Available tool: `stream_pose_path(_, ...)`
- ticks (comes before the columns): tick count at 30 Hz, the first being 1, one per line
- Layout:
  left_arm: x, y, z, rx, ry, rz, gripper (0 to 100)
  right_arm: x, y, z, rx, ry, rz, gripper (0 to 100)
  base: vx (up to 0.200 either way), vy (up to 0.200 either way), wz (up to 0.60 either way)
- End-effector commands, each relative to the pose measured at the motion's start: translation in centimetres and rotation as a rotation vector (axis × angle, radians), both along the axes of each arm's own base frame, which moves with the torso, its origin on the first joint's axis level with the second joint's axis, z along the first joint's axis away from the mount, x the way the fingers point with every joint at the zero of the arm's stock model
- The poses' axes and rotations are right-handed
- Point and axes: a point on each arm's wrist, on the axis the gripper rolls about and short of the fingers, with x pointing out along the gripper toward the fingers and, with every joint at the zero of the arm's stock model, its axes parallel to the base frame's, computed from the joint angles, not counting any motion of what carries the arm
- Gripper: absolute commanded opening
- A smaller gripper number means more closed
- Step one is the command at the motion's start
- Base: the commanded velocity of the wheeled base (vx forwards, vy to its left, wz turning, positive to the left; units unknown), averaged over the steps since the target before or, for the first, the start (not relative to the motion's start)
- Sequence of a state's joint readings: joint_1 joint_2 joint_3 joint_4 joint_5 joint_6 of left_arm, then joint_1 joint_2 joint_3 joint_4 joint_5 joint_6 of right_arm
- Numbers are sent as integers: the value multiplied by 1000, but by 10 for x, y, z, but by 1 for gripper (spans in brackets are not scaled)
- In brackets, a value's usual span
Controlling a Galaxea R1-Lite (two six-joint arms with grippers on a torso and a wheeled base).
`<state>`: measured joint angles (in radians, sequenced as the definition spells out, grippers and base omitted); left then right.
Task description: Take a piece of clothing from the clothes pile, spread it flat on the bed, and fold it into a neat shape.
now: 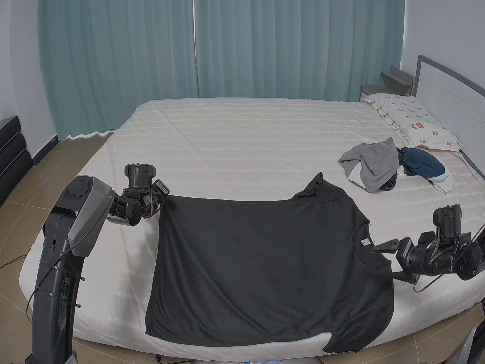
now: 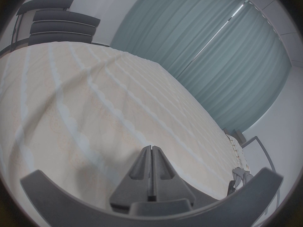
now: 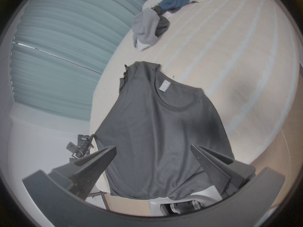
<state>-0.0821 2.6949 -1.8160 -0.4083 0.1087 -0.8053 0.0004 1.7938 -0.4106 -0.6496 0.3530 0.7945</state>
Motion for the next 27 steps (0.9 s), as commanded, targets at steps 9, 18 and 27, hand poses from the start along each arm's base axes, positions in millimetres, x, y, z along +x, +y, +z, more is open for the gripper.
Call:
stream_pose_path(9,2,12,3,-78,-15,53,100,79,33,49,-1,-190,74,100,0,0,0)
stream_pose_path(18,-5,20,14,-199,-1,96,100,156,93,11,-73,-129,111,100,0,0,0)
stream_pose_path(27,-28,22,27,-352,65,26,100,208,111,-14,-136,-102,61,100,0,0,0)
